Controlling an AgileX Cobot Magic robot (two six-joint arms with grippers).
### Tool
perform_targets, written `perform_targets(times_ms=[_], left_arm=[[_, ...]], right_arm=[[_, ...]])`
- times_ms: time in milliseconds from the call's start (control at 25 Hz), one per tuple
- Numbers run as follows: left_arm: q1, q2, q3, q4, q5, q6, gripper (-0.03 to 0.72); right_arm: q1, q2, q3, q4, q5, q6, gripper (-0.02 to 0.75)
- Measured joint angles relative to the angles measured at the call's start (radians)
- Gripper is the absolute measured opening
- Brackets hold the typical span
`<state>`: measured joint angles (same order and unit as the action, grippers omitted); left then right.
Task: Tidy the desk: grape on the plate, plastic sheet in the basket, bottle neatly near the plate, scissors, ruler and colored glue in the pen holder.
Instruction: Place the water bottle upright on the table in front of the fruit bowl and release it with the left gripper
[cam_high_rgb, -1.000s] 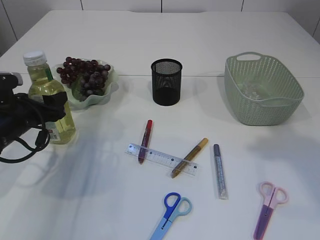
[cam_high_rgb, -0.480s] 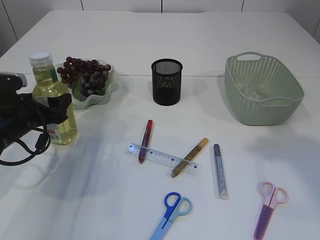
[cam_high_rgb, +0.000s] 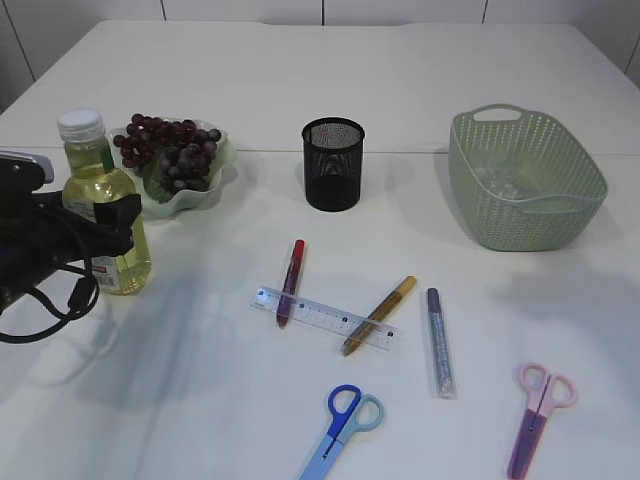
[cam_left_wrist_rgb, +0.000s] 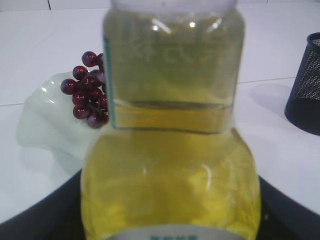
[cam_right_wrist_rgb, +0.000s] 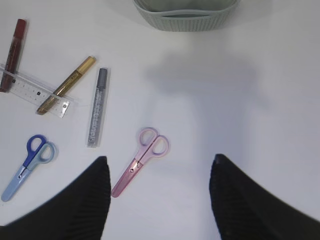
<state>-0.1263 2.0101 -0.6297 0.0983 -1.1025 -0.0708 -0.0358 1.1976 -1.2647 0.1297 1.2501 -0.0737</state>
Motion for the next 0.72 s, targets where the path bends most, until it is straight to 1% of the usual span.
perform_targets(times_ms=[280,720], left_arm=[[0.0,0.0,0.0,-0.019,-0.007,0.002,0.582],[0.0,-0.002,0.0,-0.022,-0.018,0.002,0.584]], right_arm=[[0.0,0.0,0.0,0.004,0.0,0.0,0.489],[0.0,0.0,0.0,0.007,0.0,0.0,0.489]])
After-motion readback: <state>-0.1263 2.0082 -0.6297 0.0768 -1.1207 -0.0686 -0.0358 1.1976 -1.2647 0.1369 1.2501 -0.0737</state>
